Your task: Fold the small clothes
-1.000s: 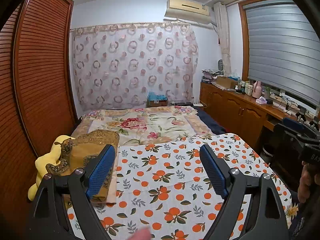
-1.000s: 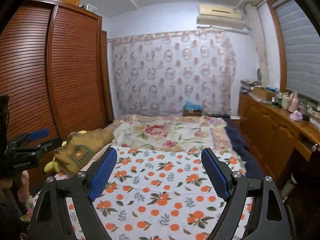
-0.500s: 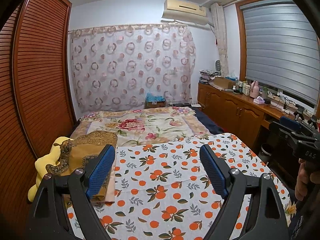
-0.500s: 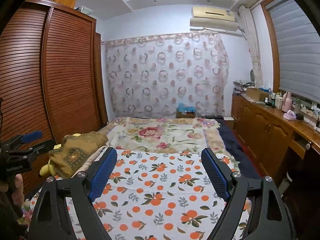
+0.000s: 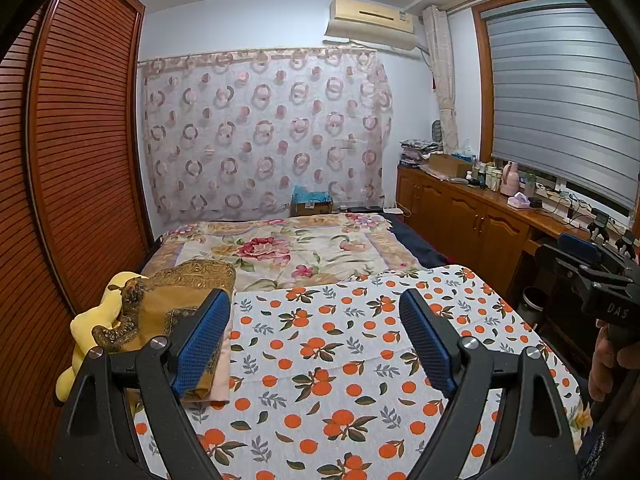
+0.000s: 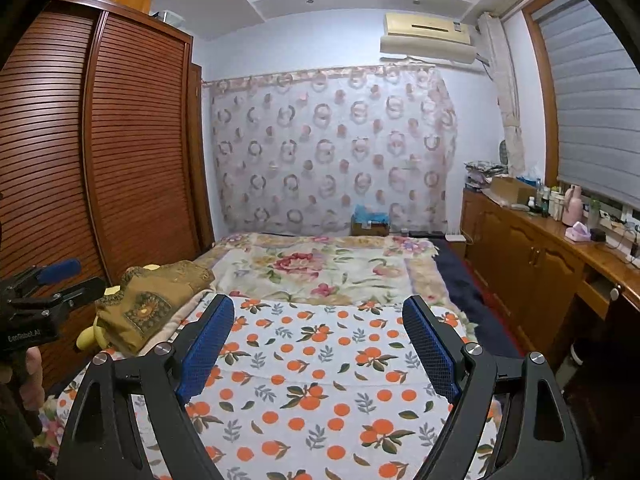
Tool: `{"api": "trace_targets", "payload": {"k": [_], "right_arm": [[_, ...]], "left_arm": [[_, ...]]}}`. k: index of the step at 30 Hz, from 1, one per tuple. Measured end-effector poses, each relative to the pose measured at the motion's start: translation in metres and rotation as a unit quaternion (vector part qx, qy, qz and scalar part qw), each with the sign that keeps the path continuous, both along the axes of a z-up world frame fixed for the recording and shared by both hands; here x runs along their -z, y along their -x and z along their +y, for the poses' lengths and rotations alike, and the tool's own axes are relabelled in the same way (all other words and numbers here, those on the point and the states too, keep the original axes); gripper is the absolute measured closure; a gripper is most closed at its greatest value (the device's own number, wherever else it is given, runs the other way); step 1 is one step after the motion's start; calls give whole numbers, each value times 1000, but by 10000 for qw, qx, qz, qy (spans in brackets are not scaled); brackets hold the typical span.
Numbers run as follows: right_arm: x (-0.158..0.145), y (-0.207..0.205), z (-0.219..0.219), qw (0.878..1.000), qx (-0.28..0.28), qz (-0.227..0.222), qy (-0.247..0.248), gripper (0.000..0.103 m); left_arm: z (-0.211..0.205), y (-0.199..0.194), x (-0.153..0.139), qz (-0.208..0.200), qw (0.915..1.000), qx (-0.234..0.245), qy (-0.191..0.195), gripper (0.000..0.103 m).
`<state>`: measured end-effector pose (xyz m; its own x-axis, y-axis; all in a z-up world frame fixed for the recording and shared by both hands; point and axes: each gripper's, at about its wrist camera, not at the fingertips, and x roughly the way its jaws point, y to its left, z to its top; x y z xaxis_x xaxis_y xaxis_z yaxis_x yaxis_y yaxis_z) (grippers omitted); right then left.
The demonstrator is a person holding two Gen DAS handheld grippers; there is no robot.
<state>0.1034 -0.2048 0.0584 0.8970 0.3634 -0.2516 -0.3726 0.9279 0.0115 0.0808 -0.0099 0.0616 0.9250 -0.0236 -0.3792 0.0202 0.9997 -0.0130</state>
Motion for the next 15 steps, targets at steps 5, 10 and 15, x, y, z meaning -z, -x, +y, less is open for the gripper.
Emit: {"api": "trace_targets", "payload": {"k": [5, 10, 15], "right_arm": [[0, 0, -3, 10000, 11, 4, 9, 16], [-2, 0, -5, 10000, -2, -3, 10, 16], [-3, 0, -6, 10000, -18, 4, 10, 16]], "left_arm": [[0, 0, 0, 8, 10000, 15, 15, 16], [1, -1, 1, -1, 10000, 8, 3, 16], [1, 0, 1, 6, 10000, 7, 2, 16]]}}
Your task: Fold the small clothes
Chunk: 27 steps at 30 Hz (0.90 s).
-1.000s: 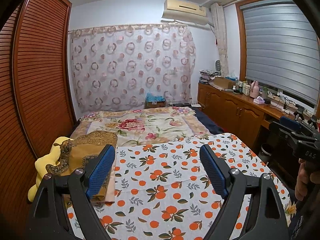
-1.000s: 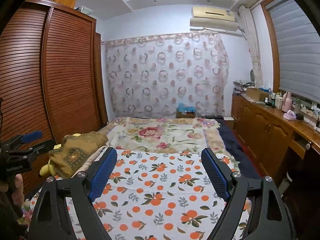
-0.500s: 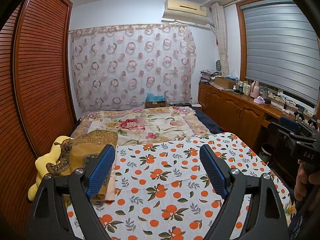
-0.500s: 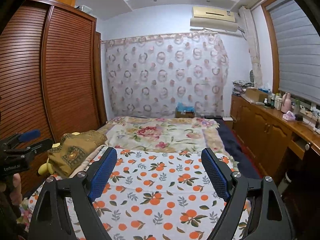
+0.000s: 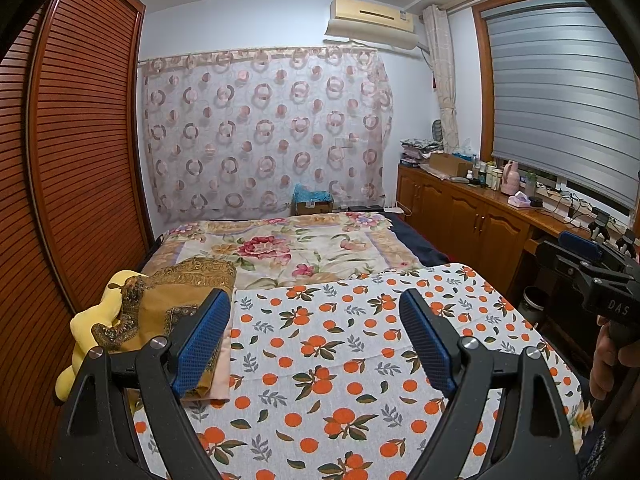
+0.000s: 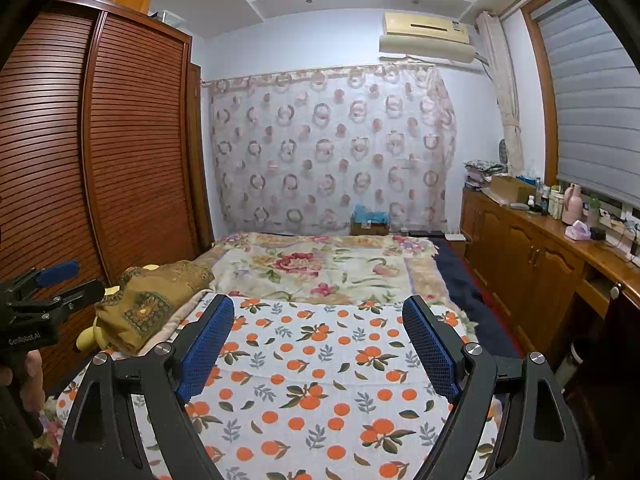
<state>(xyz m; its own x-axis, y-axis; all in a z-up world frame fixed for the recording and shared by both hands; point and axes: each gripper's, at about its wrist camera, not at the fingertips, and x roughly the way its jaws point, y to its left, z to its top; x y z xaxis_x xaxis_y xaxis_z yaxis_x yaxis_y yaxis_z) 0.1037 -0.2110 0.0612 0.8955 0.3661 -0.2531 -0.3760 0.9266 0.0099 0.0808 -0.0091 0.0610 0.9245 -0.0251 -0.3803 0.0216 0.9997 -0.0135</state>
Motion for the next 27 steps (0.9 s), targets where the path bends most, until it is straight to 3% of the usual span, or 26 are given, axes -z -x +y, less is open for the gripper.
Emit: {"api": "trace_targets", "payload": {"k": [27], "right_arm": [[-2, -1, -3, 10000, -45, -8, 29, 16]], "left_arm": [[-1, 0, 0, -8, 10000, 0, -6, 16]]}}
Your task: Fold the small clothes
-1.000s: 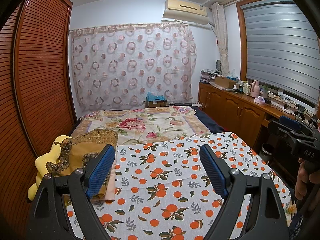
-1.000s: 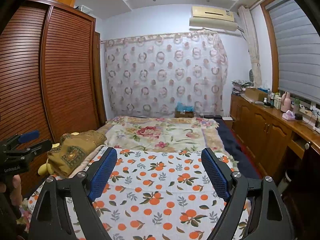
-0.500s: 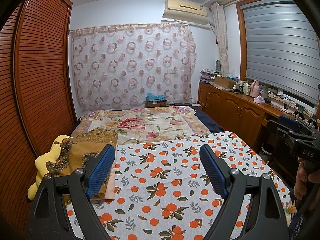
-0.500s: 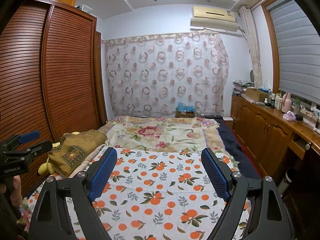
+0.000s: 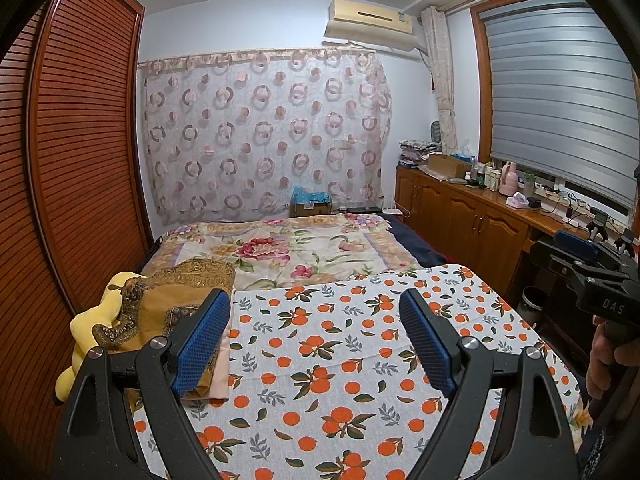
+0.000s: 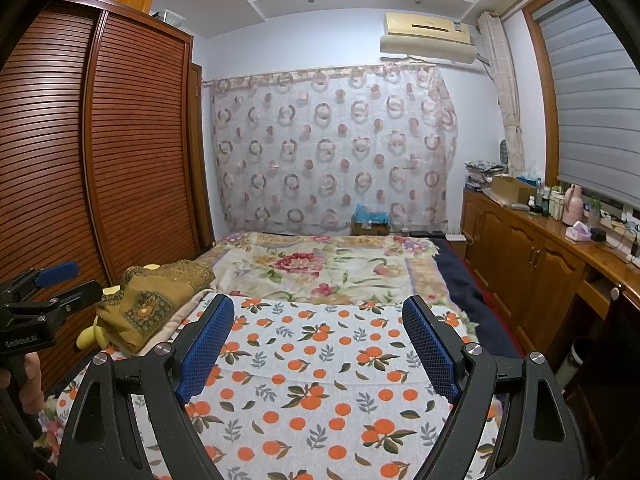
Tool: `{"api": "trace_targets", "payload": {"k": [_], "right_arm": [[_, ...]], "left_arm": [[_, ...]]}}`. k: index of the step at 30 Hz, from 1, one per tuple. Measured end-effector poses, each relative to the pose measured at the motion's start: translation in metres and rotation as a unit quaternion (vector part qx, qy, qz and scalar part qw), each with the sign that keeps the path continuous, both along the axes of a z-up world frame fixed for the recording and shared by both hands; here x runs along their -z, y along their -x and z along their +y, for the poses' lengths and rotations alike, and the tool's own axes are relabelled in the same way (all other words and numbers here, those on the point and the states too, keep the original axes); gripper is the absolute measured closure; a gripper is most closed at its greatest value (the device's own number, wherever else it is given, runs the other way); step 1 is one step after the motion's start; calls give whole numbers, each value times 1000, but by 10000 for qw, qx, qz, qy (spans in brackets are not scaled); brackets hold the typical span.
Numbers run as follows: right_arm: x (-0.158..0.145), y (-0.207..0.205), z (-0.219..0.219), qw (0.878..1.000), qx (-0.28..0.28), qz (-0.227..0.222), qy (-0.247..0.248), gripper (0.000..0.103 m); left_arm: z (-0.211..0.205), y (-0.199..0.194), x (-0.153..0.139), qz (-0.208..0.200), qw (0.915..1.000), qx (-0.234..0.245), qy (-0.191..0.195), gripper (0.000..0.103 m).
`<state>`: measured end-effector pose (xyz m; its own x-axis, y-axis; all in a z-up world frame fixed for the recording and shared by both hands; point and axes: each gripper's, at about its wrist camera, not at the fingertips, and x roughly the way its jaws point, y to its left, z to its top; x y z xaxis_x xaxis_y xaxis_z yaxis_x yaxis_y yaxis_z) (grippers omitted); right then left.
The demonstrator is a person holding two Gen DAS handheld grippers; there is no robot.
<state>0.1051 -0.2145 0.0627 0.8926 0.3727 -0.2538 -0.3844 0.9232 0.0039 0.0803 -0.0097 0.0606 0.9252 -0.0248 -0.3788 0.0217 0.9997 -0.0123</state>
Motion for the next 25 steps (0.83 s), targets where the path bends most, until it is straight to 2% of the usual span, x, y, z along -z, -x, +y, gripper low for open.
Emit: {"api": "trace_targets", "payload": {"k": [25], "right_arm": [[1, 1, 0, 10000, -6, -3, -5, 16]], "left_arm": [[0, 0, 1, -6, 10000, 6, 14, 16]]}}
